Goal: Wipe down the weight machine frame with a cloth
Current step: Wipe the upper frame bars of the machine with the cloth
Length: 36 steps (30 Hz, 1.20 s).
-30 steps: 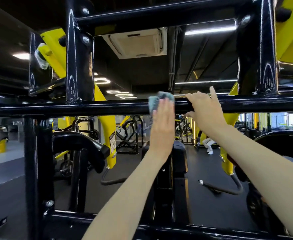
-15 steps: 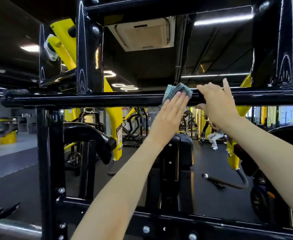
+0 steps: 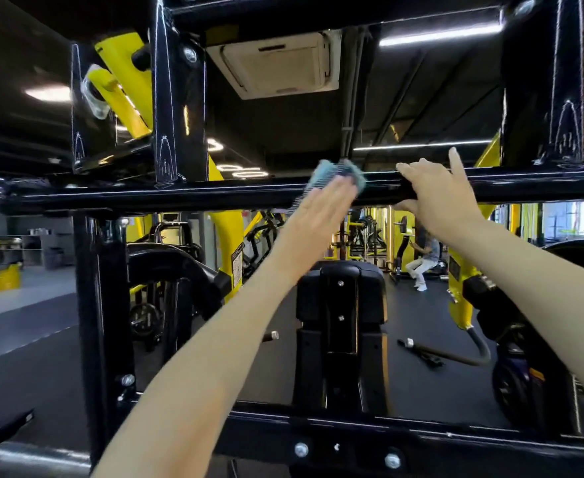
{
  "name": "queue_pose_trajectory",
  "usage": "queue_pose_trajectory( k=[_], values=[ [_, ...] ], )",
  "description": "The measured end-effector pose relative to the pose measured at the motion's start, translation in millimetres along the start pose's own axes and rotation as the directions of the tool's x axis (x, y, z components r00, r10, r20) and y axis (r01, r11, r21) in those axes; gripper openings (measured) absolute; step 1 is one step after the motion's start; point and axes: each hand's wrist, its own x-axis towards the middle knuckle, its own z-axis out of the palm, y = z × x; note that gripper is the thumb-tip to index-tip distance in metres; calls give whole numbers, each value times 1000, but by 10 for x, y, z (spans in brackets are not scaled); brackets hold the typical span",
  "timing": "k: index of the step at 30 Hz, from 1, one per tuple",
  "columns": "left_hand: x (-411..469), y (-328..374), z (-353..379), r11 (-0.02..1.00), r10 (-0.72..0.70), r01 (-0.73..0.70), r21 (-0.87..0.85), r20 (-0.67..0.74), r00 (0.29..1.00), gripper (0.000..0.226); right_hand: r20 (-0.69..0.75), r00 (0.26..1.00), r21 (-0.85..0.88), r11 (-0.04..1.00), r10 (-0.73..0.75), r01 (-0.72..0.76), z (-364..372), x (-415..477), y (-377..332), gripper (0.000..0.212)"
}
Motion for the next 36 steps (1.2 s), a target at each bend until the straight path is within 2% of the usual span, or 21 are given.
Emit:
queue_pose_trajectory(
  k=[2, 4, 5, 7, 10, 13, 14, 17, 19, 20, 21, 24, 27, 31, 34, 36],
  values=[
    [-266, -242, 14, 983, -173, 176, -61, 43, 984, 76, 25, 1000, 20, 1000, 10, -11, -14, 4, -18, 62],
    [-403, -281, 29, 934, -338, 345, -94, 87, 937, 70, 31, 999, 13, 1000, 23, -23, -25, 0, -36, 61],
    [-371, -196, 21, 914, -392, 398, -71, 86, 916, 68, 32, 999, 2, 1000, 25, -25, -29, -4, -42, 62],
    [-154, 82, -10, 904, -416, 420, -74, 71, 907, 70, 35, 999, -9, 1000, 25, -25, -31, -8, -48, 62],
    [181, 433, -163, 967, -209, 216, -137, 65, 976, 75, 45, 998, -57, 998, 39, -36, -37, 17, -61, 59],
    [307, 302, -278, 979, -14, 40, -200, 129, 992, 77, 71, 996, -24, 999, 50, -48, -79, 18, -106, 64],
    [320, 179, -311, 957, 24, 21, -290, 150, 988, 75, 92, 995, -21, 999, 42, -40, -107, -6, -114, 71],
    [408, -165, -460, 801, 58, 113, -588, 264, 963, 61, 117, 991, -54, 997, 61, -55, -165, -155, -1, 98],
    [524, -347, -583, 599, 77, 315, -737, 444, 893, 50, 77, 984, -51, 987, 158, -155, -208, -305, 222, 98],
    [579, -420, -593, 532, 108, 388, -753, 515, 850, 47, 66, 977, -60, 978, 201, -198, -235, -382, 357, 96],
    [635, -494, -628, 520, 146, 420, -744, 562, 814, 47, 66, 971, -71, 972, 229, -225, -260, -449, 487, 94],
    [733, -581, -587, 648, 216, 314, -694, 563, 798, 64, 100, 959, -73, 963, 267, -260, -317, -555, 809, 91],
    [836, -430, -524, 645, 178, 314, -697, 537, 825, 62, 112, 961, -65, 967, 254, -248, -323, -541, 1008, 91],
    [1195, 19, -535, 665, 172, 270, -697, 494, 852, 48, 138, 982, -93, 989, 125, -113, -302, -362, 1136, 95],
    [1514, 514, -523, 671, 159, 233, -704, 443, 882, 35, 135, 991, -143, 990, 3, 17, -321, -219, 1243, 82],
    [1646, 771, -493, 660, 110, 241, -711, 409, 906, 35, 148, 988, -65, 996, -44, 54, -307, -184, 1317, 72]
  ],
)
